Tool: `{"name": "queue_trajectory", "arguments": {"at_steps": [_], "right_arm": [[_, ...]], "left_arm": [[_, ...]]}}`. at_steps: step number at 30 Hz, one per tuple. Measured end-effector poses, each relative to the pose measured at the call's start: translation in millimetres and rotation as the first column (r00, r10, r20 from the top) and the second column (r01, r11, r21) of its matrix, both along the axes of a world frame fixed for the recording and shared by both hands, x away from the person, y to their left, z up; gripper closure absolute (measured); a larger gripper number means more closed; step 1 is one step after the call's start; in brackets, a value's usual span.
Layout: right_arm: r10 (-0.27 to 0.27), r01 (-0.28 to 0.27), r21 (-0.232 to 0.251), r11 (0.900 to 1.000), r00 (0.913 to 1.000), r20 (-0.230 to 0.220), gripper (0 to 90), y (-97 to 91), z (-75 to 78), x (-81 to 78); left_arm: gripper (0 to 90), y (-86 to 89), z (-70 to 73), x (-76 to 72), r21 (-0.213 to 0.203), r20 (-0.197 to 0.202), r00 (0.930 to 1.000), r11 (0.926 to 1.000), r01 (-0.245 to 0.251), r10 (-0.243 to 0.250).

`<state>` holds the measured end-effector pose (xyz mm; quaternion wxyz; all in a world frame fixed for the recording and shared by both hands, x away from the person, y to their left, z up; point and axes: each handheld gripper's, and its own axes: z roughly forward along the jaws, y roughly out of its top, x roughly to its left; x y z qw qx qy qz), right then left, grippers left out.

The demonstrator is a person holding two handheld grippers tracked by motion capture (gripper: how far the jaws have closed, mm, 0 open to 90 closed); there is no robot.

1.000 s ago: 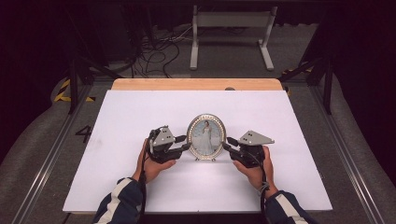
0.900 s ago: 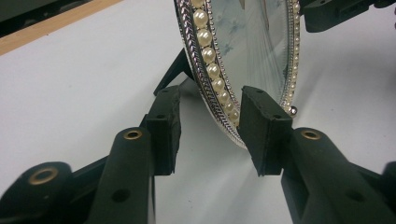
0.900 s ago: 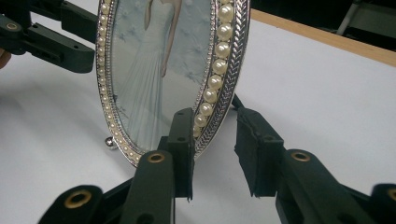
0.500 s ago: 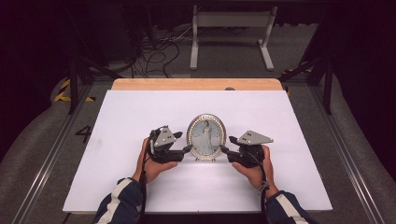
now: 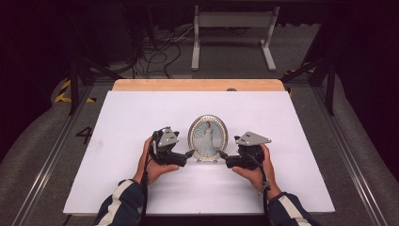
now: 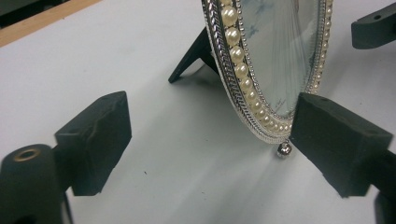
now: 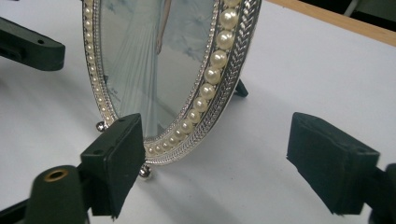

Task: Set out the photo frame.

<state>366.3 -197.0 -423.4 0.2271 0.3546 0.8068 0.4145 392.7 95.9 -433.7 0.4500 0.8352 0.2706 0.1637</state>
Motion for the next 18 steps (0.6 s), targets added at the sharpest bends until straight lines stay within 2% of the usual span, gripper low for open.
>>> {"name": "queue_trajectory", "arguments": {"at_steps": [4,8,14,18], "right_arm": [[0.000,0.000,-0.028,0.9996,1.0000,-0.003,15.1,2.0,-2.0,1.0],[0.008,-0.008,-0.042,0.9991,1.0000,0.002,14.8,2.5,-2.1,0.9],[0.010,-0.010,-0.072,0.9974,1.0000,0.000,15.2,3.1,-1.6,1.1],[0.023,-0.022,-0.086,0.9961,0.9997,0.000,15.6,3.1,-0.5,-0.6]], "left_arm": [[4.9,-1.6,-1.5,-0.2,0.040,0.002,0.9997,0.9989,0.025,-0.025],[5.6,-1.6,-1.2,-0.8,0.048,0.012,0.9996,0.9986,0.024,-0.025],[6.5,-0.6,-1.1,-2.8,0.077,0.018,0.9992,0.9965,0.033,-0.034],[7.0,-2.0,-1.7,-4.5,0.104,0.036,0.9982,0.9936,0.044,-0.048]]}}
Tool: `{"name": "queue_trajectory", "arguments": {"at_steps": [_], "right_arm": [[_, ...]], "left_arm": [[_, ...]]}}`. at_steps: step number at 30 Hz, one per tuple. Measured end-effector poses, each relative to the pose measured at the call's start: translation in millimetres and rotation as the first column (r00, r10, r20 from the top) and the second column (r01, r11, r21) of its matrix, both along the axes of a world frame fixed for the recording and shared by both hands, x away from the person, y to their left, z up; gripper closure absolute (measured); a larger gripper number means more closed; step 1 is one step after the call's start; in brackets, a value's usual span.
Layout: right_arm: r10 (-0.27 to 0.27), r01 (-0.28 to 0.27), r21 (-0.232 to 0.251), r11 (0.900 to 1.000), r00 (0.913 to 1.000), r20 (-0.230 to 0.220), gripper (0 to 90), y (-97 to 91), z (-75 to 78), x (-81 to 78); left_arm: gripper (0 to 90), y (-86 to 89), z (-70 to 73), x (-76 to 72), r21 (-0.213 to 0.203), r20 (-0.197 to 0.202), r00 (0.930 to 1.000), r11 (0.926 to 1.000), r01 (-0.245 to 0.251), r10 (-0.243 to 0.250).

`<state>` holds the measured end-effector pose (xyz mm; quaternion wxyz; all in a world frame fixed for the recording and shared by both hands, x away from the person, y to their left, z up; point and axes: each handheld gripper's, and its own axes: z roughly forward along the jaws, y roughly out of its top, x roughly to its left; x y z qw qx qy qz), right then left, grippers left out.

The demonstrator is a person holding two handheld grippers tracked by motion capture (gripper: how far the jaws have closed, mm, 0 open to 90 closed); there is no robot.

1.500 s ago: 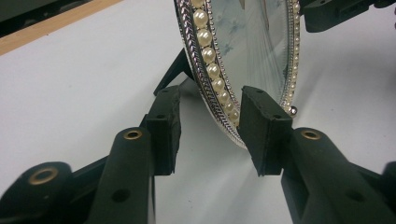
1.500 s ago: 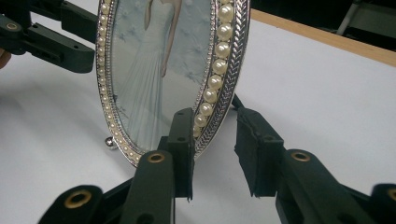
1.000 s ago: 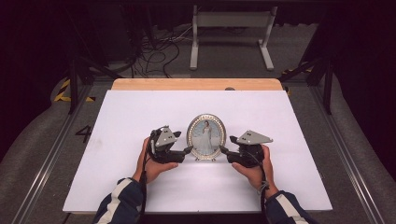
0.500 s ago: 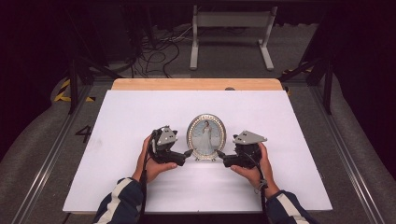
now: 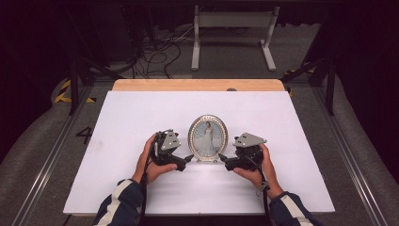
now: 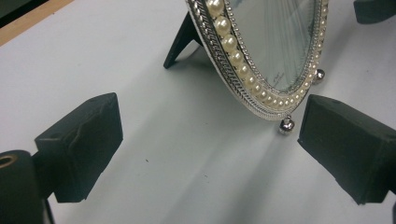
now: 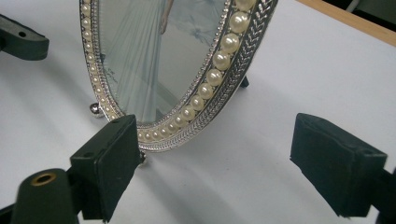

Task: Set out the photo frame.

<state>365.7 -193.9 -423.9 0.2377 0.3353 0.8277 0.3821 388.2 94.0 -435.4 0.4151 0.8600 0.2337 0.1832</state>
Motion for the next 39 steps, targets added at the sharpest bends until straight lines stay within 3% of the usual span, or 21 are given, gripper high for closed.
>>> {"name": "queue_trajectory", "arguments": {"at_steps": [10,15,35,39], "right_arm": [[0.030,-0.030,0.009,0.9995,0.9995,-0.010,14.0,-2.5,1.3,-2.3],[0.041,-0.041,-0.026,0.9988,0.9991,-0.002,14.9,-1.2,1.2,-5.4],[0.038,-0.037,-0.064,0.9973,0.9992,0.013,14.7,-10.4,-0.4,-10.4],[0.038,-0.037,-0.076,0.9964,0.9992,0.014,14.7,-13.5,-2.0,-12.0]], "left_arm": [[7.6,2.4,2.0,-4.8,0.022,0.028,0.9996,0.9997,0.005,-0.006],[7.6,6.4,3.9,-7.3,0.029,0.035,0.9993,0.9995,0.010,-0.011],[7.7,16.4,5.5,-17.1,0.048,0.039,0.9991,0.9987,0.015,-0.017],[7.7,18.3,4.7,-20.0,0.073,0.042,0.9988,0.9971,0.022,-0.025]]}}
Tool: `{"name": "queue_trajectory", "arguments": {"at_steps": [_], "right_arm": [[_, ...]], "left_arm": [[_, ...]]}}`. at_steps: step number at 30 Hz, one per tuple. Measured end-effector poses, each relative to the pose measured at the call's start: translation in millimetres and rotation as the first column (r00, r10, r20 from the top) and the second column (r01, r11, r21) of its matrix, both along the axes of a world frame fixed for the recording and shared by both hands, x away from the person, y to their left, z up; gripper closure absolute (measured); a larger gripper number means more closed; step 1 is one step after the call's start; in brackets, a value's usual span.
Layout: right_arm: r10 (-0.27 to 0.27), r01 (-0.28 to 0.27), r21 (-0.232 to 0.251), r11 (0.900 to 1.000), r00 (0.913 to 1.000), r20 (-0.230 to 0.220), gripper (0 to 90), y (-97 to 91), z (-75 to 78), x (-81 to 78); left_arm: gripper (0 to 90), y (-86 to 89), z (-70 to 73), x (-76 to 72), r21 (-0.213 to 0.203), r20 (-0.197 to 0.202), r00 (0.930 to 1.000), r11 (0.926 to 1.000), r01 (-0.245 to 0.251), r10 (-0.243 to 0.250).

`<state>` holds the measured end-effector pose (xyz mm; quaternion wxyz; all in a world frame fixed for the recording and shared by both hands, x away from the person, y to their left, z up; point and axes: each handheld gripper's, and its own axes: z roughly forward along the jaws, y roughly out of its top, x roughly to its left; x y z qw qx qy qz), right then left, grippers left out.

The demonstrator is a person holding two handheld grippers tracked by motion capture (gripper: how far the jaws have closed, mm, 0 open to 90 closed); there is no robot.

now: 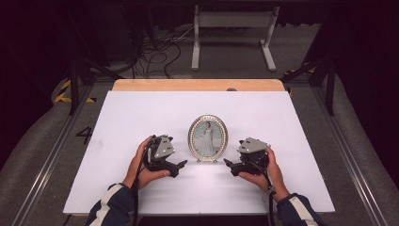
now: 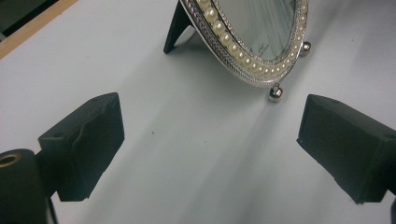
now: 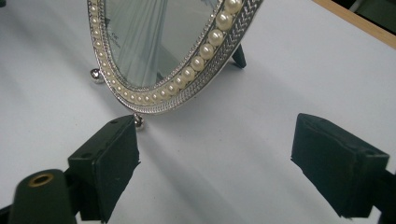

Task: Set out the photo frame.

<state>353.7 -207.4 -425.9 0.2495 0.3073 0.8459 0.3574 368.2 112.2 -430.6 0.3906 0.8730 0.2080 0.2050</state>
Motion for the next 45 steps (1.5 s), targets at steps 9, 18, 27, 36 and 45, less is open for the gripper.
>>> {"name": "queue_trajectory", "arguments": {"at_steps": [9,18,27,36,45], "right_arm": [[-0.005,0.005,-0.007,1.0000,1.0000,0.001,14.6,-7.1,-1.6,-4.2],[-0.003,0.003,-0.032,0.9995,1.0000,0.005,14.4,-12.5,-4.5,-9.1],[-0.014,0.014,-0.039,0.9991,0.9998,0.012,13.7,-20.0,-7.3,-15.1],[-0.030,0.031,-0.033,0.9990,0.9994,0.014,13.7,-33.1,-6.9,-23.0],[-0.064,0.065,-0.011,0.9979,0.9979,0.005,13.6,-52.8,-7.2,-28.6]], "left_arm": [[7.7,10.0,0.4,-9.4,-0.008,-0.006,1.0000,1.0000,0.000,0.000],[7.6,23.2,-1.0,-17.4,0.008,-0.003,1.0000,0.9999,-0.009,0.009],[7.6,39.3,-5.6,-26.0,0.041,-0.001,0.9998,0.9989,-0.021,0.021],[7.6,53.8,-8.9,-34.3,0.050,-0.005,0.9992,0.9980,-0.038,0.039],[7.1,72.6,-11.6,-41.2,0.047,-0.010,0.9969,0.9959,-0.077,0.078]]}}
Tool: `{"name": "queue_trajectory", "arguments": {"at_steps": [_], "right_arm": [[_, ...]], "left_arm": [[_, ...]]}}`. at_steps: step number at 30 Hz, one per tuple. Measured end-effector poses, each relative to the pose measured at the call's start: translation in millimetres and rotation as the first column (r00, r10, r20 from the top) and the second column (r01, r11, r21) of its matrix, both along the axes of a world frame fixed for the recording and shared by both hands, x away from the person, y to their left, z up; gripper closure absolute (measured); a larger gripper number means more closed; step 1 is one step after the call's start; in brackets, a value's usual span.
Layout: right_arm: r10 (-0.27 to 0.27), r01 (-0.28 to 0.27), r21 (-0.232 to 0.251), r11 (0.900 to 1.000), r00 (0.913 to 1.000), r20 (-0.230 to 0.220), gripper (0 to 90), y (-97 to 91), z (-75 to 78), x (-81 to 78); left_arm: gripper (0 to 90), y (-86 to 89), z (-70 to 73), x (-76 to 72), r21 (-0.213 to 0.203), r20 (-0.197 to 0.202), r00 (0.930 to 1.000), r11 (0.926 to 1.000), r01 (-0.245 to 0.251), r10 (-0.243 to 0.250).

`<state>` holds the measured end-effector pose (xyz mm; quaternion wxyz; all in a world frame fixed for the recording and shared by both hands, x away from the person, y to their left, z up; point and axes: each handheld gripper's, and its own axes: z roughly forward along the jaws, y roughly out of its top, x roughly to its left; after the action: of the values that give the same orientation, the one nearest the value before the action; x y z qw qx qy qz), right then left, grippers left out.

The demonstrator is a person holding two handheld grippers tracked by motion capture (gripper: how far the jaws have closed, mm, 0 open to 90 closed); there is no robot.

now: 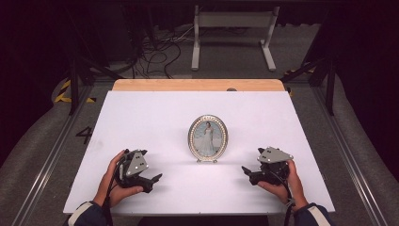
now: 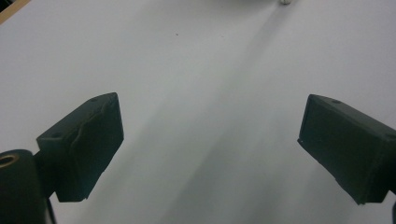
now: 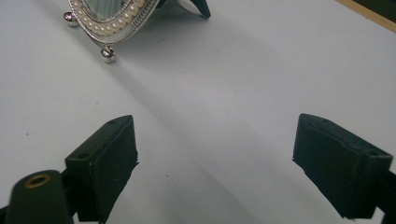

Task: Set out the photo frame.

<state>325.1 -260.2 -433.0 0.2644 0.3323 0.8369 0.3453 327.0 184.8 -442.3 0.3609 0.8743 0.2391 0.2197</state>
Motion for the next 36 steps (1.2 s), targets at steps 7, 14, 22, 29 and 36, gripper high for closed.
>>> {"name": "queue_trajectory", "arguments": {"at_steps": [7,14,22,29,36], "right_arm": [[-0.014,0.014,-0.008,0.9999,0.9999,-0.006,13.5,-12.2,-2.9,-7.2],[-0.036,0.036,0.013,0.9993,0.9993,-0.007,13.4,-26.2,-2.7,-15.8],[-0.064,0.064,0.020,0.9977,0.9979,-0.007,12.5,-44.3,-7.6,-28.6],[-0.083,0.081,0.088,0.9929,0.9961,0.027,11.4,-60.6,-9.8,-43.6],[-0.091,0.084,0.138,0.9869,0.9946,0.050,10.1,-70.1,-9.7,-51.9]], "left_arm": [[6.1,12.8,-1.6,-5.3,0.000,-0.009,0.9999,1.0000,-0.007,0.007],[5.5,28.5,-1.2,-12.0,-0.028,-0.011,0.9993,0.9990,-0.035,0.035],[5.2,48.8,-6.3,-18.0,-0.073,-0.026,0.9976,0.9952,-0.066,0.064],[4.9,55.4,-10.5,-27.4,-0.093,-0.036,0.9973,0.9934,-0.068,0.065],[4.5,68.6,-10.2,-37.5,-0.164,-0.036,0.9945,0.9810,-0.103,0.099]]}}
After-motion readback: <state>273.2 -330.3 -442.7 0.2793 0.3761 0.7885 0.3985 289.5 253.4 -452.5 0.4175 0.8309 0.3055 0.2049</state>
